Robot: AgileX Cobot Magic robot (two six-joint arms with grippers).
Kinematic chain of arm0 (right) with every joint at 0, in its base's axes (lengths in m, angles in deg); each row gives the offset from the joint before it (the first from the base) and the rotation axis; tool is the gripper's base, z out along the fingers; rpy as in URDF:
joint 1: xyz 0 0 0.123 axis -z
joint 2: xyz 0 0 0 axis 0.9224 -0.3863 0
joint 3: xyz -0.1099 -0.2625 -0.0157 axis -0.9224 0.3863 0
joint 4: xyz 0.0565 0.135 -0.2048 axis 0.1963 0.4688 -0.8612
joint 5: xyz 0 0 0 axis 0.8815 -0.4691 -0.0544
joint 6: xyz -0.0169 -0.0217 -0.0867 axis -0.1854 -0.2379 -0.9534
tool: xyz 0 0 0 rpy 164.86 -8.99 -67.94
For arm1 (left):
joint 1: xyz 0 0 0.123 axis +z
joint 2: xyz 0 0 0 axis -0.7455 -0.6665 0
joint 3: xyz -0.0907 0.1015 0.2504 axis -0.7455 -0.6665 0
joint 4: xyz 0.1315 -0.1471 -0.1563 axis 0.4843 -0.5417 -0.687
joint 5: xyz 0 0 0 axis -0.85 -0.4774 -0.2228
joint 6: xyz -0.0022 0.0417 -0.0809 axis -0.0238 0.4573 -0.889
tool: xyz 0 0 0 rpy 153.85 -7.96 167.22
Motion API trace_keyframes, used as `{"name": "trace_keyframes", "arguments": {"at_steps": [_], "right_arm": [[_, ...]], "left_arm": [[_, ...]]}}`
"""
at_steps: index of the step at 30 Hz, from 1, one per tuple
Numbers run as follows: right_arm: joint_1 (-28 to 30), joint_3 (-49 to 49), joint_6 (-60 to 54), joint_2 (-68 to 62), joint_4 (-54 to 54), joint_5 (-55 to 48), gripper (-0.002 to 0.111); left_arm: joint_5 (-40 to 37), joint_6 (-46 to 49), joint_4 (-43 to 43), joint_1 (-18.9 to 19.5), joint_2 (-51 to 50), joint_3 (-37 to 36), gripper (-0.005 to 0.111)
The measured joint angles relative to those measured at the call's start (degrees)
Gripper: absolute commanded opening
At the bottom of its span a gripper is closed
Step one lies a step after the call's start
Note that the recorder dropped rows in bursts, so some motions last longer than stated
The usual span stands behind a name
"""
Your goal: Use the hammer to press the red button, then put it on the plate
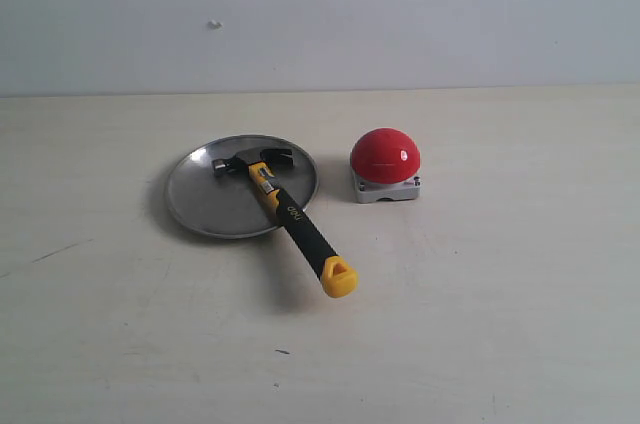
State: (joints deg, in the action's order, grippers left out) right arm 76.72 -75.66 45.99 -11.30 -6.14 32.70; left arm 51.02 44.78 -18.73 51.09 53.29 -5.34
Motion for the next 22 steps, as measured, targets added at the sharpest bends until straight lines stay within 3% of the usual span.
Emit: {"name": "trace_keyframes", "arguments": {"at_steps": [22], "right_arm": [[0.00,0.00,0.00,0.00,0.00,0.00,0.000]], "left_arm": [[0.00,0.00,0.00,0.00,0.00,0.00,0.000]]}}
